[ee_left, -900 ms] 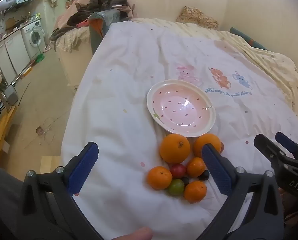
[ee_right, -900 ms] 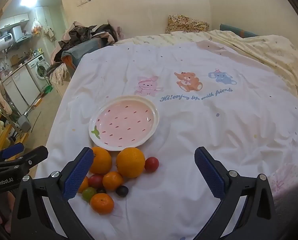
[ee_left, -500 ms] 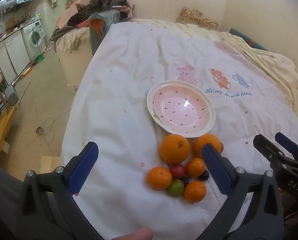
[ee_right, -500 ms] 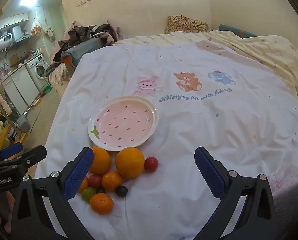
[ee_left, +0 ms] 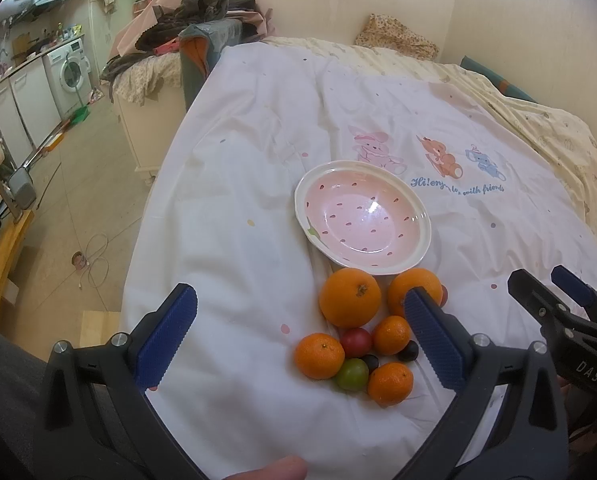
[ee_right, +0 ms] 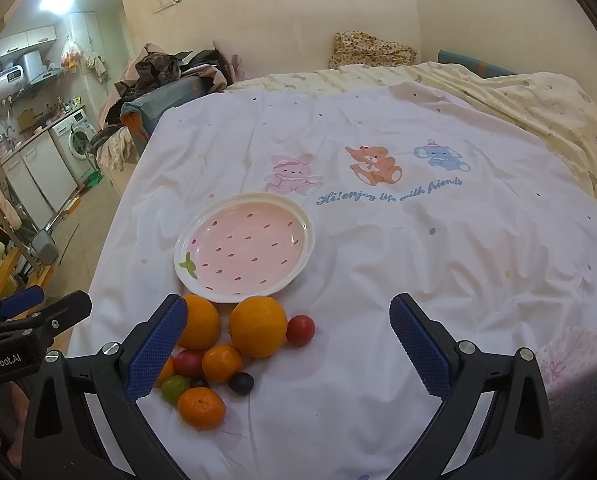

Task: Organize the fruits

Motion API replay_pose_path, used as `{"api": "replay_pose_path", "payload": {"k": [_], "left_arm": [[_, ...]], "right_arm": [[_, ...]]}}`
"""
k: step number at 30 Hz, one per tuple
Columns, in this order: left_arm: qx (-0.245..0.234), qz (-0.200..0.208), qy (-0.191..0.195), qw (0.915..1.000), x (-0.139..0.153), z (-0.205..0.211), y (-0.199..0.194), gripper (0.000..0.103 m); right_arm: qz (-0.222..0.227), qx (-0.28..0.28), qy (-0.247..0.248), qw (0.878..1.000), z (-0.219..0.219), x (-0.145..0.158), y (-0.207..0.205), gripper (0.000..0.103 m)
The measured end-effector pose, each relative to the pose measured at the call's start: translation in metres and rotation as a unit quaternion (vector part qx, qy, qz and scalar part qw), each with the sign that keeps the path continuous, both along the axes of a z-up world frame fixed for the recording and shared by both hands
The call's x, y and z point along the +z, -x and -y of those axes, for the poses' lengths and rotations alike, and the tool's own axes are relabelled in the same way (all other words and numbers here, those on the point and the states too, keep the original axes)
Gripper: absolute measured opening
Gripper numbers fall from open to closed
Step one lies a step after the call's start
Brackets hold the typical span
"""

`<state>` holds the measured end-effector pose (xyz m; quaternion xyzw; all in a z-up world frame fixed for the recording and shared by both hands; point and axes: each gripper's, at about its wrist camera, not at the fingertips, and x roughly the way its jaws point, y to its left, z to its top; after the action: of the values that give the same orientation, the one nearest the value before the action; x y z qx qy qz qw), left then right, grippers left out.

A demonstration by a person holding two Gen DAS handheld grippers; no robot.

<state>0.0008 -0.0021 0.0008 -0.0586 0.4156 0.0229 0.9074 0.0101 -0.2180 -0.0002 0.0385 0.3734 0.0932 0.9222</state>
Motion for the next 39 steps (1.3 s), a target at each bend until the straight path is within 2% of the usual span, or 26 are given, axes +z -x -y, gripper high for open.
{"api": "replay_pose_path", "payload": {"k": [39], "left_arm": [[0.003, 0.0, 0.001, 1.0, 0.0001, -0.0056, 0.0042, 0.102]], "right_arm": [[0.0, -0.004, -0.001, 1.0, 0.0028, 0.0001, -0.0007, 0.103]]}}
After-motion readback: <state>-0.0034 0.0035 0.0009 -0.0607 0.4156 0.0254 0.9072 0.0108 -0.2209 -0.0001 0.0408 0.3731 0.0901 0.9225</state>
